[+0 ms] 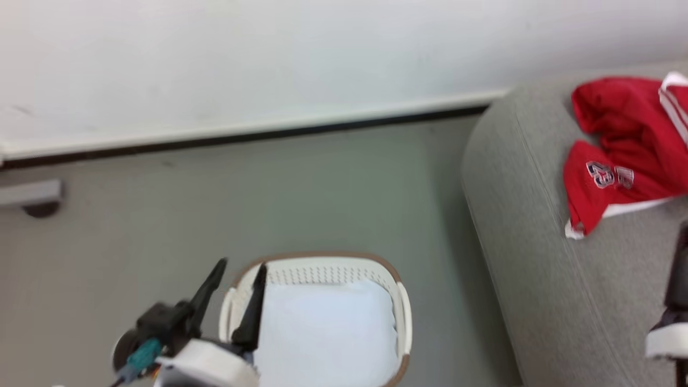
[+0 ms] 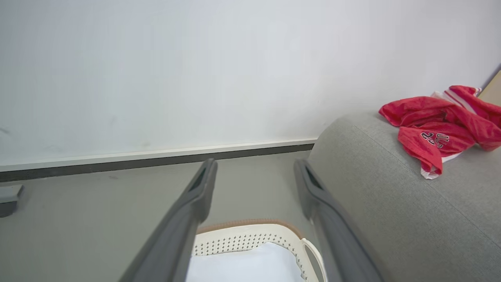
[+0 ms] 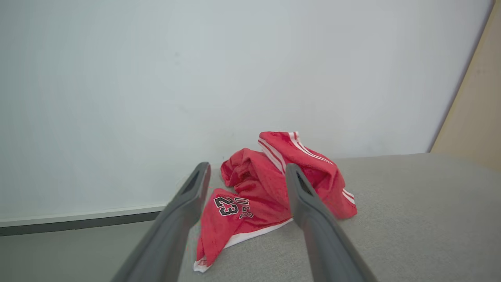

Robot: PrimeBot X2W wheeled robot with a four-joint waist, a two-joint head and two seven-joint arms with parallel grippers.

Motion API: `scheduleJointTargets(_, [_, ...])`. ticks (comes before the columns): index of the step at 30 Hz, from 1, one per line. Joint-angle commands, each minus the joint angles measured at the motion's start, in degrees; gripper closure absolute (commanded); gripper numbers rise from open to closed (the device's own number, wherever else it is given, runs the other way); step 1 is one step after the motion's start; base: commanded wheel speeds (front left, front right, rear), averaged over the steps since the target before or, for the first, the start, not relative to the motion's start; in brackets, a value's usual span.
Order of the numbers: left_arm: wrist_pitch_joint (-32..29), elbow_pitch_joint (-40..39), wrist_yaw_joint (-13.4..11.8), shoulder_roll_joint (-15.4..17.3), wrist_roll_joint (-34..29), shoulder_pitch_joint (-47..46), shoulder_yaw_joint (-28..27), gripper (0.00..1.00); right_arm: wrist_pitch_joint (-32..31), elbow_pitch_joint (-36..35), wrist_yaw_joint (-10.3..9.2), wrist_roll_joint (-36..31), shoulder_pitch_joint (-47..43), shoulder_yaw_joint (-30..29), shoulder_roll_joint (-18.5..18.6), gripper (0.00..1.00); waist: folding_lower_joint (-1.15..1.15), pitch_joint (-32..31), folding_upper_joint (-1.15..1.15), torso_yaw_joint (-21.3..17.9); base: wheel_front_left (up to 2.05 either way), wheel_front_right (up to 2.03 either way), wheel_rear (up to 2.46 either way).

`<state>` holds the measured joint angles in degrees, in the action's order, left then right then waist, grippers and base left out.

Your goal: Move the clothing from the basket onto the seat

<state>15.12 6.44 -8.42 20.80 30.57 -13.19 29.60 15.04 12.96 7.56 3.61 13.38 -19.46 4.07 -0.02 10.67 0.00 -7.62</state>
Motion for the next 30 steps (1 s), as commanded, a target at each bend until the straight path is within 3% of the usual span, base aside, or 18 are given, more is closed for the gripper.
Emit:
scheduleJointTargets(1, [0.0,0.2,-0.3,-0.4,-1.0,2.2,-1.6,0.0,0.2,-1.3,-0.15,0.8,-2.5,1.2,0.0,0.0,0.02,-4.4,0.0,3.3,0.0,0.0,0.0])
scheduleJointTargets(9, [0.0,1.2,0.4,-4.0,-6.2,12.9,-10.7,0.0,0.2,-5.6,-0.15,0.5,-12.6,9.1,-1.0,0.0,0.02,-11.1,0.0,6.6,0.0,0.0,0.0])
scheduleJointTargets(15, [0.0,1.7,1.9,-7.6,-9.7,18.2,-17.1,0.0,0.1,-3.4,-0.15,2.0,-16.5,12.2,-1.1,0.0,0.02,-13.0,0.0,7.9,0.0,0.0,0.0])
scheduleJointTargets(30, [0.0,3.7,9.4,-14.2,-16.8,22.8,-27.8,0.0,0.1,-0.7,-0.15,4.5,-21.1,14.8,-1.1,0.0,0.02,-15.7,0.0,10.4,0.0,0.0,0.0])
